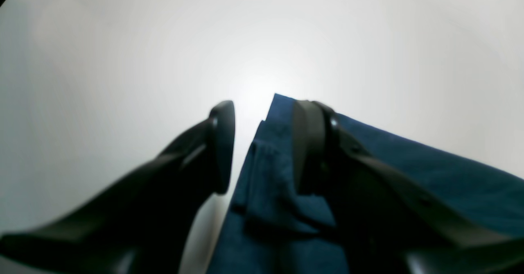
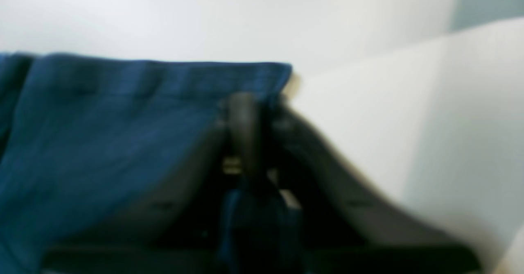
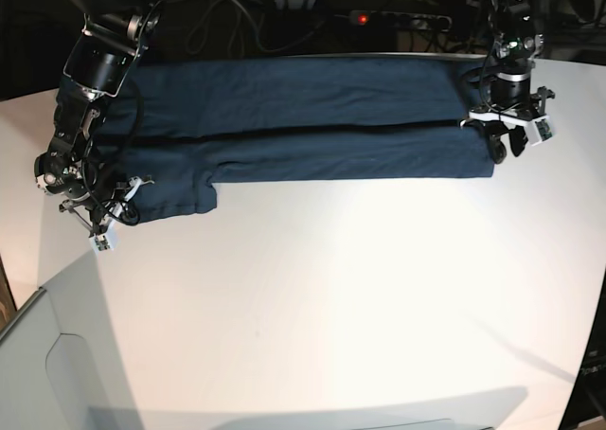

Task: Fold the T-shirt properly
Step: 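Regrasp the folded strip's end with the right gripper and tuck the sleeve, then pull the strip's end with the right gripper to straighten the folded shirt, then adjust the left gripper's grasp on the other end of the strip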

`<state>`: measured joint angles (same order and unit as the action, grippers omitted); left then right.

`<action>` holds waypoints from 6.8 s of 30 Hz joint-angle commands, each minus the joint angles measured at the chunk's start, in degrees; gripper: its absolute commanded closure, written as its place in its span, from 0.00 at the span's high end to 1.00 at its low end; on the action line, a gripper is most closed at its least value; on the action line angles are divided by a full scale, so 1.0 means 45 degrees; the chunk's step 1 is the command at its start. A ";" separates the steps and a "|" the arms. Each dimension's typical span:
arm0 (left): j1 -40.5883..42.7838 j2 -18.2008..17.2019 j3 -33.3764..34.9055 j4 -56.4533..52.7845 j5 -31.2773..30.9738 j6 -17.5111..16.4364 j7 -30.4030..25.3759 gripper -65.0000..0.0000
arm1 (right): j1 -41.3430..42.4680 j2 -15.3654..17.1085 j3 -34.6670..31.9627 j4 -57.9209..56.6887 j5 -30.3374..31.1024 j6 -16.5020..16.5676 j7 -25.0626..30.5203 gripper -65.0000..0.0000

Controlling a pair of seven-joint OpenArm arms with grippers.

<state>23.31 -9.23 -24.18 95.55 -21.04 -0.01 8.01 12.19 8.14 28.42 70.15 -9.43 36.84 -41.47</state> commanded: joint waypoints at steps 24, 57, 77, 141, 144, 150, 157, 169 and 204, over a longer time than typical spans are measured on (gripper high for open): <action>-0.0110 -0.0146 -0.0008 0.0169 -0.0023 0.0012 -0.0305 0.35 | -0.6605 -0.1975 0.0394 1.1166 -0.0200 0.0702 -0.0327 0.00; -0.0560 -0.0146 -0.0047 0.0149 -0.0043 0.0012 -0.0305 0.35 | -0.9243 -0.2249 0.2875 1.1068 0.1383 0.0702 -0.0307 0.00; -0.0286 -0.0146 -0.0105 0.0149 -0.0043 0.0012 -0.0305 0.35 | -0.7406 -0.1975 0.2875 0.9056 0.1324 0.0702 -0.0327 0.11; -0.0482 -0.0146 0.0500 -0.0046 -0.0844 0.0051 0.1336 0.24 | -0.7465 -0.2093 0.1508 0.7688 0.1344 0.0702 -0.0307 0.53; -0.0482 -0.0126 0.0500 -0.0378 -0.0844 0.0071 0.1336 0.13 | -0.7426 -0.2093 0.1508 0.7688 0.1344 0.0702 -0.0307 0.53; -0.0364 -0.0126 0.0422 -0.0339 -0.0883 0.0090 0.1316 0.00 | -0.7406 -0.2093 0.1508 0.7688 0.1344 0.0702 -0.0307 0.53; 0.0300 -0.0087 0.0402 0.1048 -0.0903 0.0110 0.1258 0.00 | -0.7406 -0.2093 0.1508 0.7708 0.1344 0.0702 -0.0307 0.53; 0.2156 0.0128 -0.1004 0.2298 -0.0942 0.0051 0.1316 0.00 | -0.7406 -0.2093 0.1586 0.7708 0.1344 0.0702 -0.0307 0.53; 0.1023 0.0128 -0.0926 0.0657 -0.0961 -0.0007 0.1355 0.58 | -0.7406 -0.2073 0.1566 0.7708 0.1344 0.0702 -0.0307 0.53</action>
<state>27.88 -8.21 -28.18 97.60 -25.12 -0.05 15.27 -21.15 -1.76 35.20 103.70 -4.23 38.98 -43.75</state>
